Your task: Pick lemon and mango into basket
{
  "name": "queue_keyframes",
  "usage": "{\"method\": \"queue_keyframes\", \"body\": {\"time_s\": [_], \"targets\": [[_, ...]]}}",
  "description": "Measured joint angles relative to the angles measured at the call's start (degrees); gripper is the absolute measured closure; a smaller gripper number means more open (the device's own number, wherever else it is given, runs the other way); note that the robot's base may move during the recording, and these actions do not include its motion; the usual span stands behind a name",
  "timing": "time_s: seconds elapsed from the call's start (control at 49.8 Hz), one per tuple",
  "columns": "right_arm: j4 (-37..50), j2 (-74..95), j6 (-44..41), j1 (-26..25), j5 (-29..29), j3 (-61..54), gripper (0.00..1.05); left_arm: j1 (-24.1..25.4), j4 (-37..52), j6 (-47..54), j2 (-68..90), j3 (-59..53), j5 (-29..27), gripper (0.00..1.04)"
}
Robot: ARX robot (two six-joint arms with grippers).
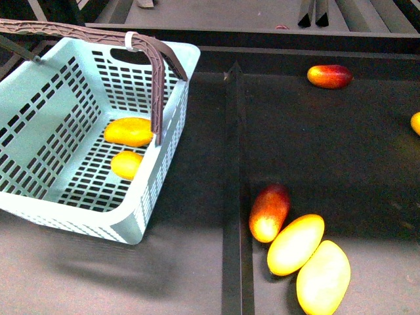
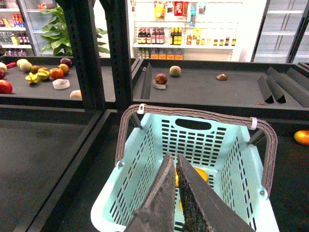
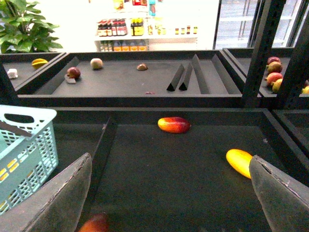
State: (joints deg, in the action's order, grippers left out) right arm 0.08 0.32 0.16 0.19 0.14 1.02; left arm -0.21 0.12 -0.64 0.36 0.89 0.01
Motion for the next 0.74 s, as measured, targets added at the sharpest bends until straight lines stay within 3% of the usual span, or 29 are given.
{"method": "queue_keyframes", "body": {"time_s": [0.542,0.743], "targets": [[0.0,0.0,0.0,0.0,0.0,0.0,0.09,0.0,0.0,0.02,0.0,0.0,-0.02,0.06],[0.0,0.0,0.0,0.0,0.0,0.0,0.09,0.0,0.0,0.13,0.0,0.0,0.0,0.07]]}}
